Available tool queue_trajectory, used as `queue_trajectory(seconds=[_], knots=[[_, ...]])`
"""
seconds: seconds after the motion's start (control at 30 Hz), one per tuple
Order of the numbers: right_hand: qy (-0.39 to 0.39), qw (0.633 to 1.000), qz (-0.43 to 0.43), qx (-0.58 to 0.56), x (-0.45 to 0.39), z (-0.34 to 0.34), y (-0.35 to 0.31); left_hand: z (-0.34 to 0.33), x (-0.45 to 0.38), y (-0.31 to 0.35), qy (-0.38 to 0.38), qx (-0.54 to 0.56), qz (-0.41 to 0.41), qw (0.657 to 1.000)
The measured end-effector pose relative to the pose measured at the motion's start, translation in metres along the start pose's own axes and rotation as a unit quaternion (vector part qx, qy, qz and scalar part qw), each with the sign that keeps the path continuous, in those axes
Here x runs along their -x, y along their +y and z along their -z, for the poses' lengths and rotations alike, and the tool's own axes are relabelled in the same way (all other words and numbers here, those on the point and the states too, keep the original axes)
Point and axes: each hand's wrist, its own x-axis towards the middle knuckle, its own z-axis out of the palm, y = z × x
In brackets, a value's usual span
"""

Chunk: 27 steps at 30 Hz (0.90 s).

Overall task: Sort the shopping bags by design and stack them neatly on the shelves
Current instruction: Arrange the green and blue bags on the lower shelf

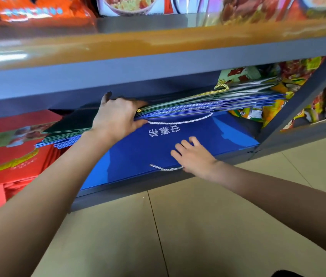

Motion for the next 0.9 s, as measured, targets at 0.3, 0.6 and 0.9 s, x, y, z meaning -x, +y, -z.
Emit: queue_trajectory(seconds=[0.3, 0.6, 0.9], knots=[[0.206, 0.938, -0.107, -0.257, 0.006, 0.026, 0.022, -0.021, 0.014, 0.006, -0.017, -0.023, -0.037, 0.999], [-0.071, 0.879, -0.190, -0.432, -0.004, 0.034, -0.008, -0.020, 0.014, 0.008, -0.028, -0.034, -0.026, 0.999], [-0.003, 0.971, -0.086, -0.225, 0.034, 0.021, 0.016, -0.048, 0.031, 0.013, 0.004, -0.062, -0.072, 0.995]])
